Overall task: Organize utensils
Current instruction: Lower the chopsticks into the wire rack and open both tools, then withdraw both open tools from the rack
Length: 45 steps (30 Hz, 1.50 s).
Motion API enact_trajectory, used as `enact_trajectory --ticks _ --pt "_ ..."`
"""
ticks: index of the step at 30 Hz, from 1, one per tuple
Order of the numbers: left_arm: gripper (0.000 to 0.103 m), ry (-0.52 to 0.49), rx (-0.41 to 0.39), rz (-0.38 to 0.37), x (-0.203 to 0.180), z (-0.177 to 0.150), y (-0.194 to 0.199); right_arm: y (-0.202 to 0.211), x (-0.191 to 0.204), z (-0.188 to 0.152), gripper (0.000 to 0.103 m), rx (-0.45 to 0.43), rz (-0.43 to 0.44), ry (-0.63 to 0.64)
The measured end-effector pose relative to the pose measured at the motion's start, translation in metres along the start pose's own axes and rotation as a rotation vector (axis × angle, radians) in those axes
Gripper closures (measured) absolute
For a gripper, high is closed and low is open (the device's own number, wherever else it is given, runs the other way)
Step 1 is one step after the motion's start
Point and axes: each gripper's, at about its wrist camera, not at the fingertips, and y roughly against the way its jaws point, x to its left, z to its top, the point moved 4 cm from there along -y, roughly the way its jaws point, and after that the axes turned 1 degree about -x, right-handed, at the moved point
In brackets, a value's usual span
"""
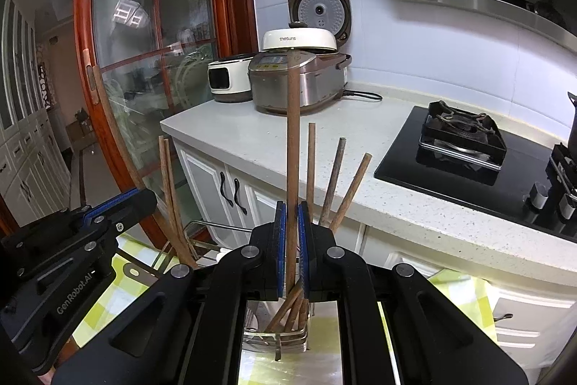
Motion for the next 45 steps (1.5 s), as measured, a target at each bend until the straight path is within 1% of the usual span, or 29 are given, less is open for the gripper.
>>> enact_trajectory --ticks 4,6,8,11,13,15,16,18,20,22,24,26,28,29,31,33,34,35,40,45 --pt "0.095 0.004 0.005 -0.007 0.000 -0.002 -0.001 0.000 -0.003 -0.001 0.094 -0.003 -0.022 0.001" --pt "0.088 0.006 0.006 -0.007 0.001 -0.002 -0.001 0.001 -0.005 -0.001 0.094 -0.002 -0.025 -0.004" --pt "0.071 0.009 -0.002 -0.004 0.002 -0.002 0.002 0.001 -0.007 -0.001 0.094 -0.003 -0.032 -0.010" --pt "0.068 0.007 -0.009 -0.005 0.002 -0.001 0.007 0.005 -0.011 -0.002 0.093 -0.009 -0.047 -0.016" --pt "0.063 0.007 -0.017 -0.002 0.003 -0.001 0.012 0.009 -0.015 -0.003 0.093 -0.013 -0.060 -0.021" --pt "0.062 0.007 -0.024 0.001 0.004 -0.001 0.019 0.013 -0.018 -0.004 0.092 -0.016 -0.072 -0.025" --pt "0.059 0.006 -0.029 0.004 0.005 -0.002 0.023 0.016 -0.019 -0.005 0.090 -0.017 -0.077 -0.027" --pt "0.056 0.005 -0.037 0.006 0.005 -0.003 0.033 0.023 -0.023 -0.007 0.079 -0.026 -0.094 -0.028" --pt "0.047 0.001 -0.046 0.017 0.005 -0.008 0.046 0.034 -0.025 -0.010 0.051 -0.041 -0.111 -0.030" --pt "0.041 -0.002 -0.050 0.013 0.003 -0.013 0.058 0.045 -0.027 -0.014 0.042 -0.059 -0.133 -0.027" --pt "0.035 -0.004 -0.045 0.004 -0.001 -0.023 0.073 0.059 -0.029 -0.023 0.041 -0.054 -0.141 -0.030" --pt "0.026 -0.004 -0.043 0.002 -0.004 -0.034 0.087 0.070 -0.032 -0.033 0.037 -0.046 -0.142 -0.041" --pt "0.021 0.001 -0.033 -0.005 -0.010 -0.049 0.102 0.083 -0.033 -0.042 0.032 -0.042 -0.143 -0.042" --pt "0.020 -0.001 -0.026 -0.018 -0.013 -0.056 0.107 0.088 -0.034 -0.046 0.029 -0.041 -0.144 -0.044" --pt "0.019 -0.009 -0.012 -0.034 -0.021 -0.068 0.117 0.101 -0.036 -0.056 0.027 -0.046 -0.150 -0.053" --pt "0.012 -0.012 -0.011 -0.026 -0.025 -0.078 0.124 0.116 -0.039 -0.067 0.025 -0.055 -0.161 -0.062" --pt "0.007 -0.010 -0.016 -0.024 -0.027 -0.082 0.128 0.121 -0.040 -0.070 0.024 -0.058 -0.166 -0.068" --pt "0.005 -0.011 -0.019 -0.026 -0.029 -0.086 0.132 0.127 -0.041 -0.076 0.024 -0.057 -0.168 -0.070" --pt "0.005 -0.022 -0.012 -0.016 -0.036 -0.106 0.148 0.146 -0.040 -0.097 0.020 -0.056 -0.177 -0.044" --pt "0.005 -0.014 -0.004 0.006 -0.031 -0.124 0.157 0.152 -0.041 -0.124 0.018 -0.021 -0.168 -0.049"
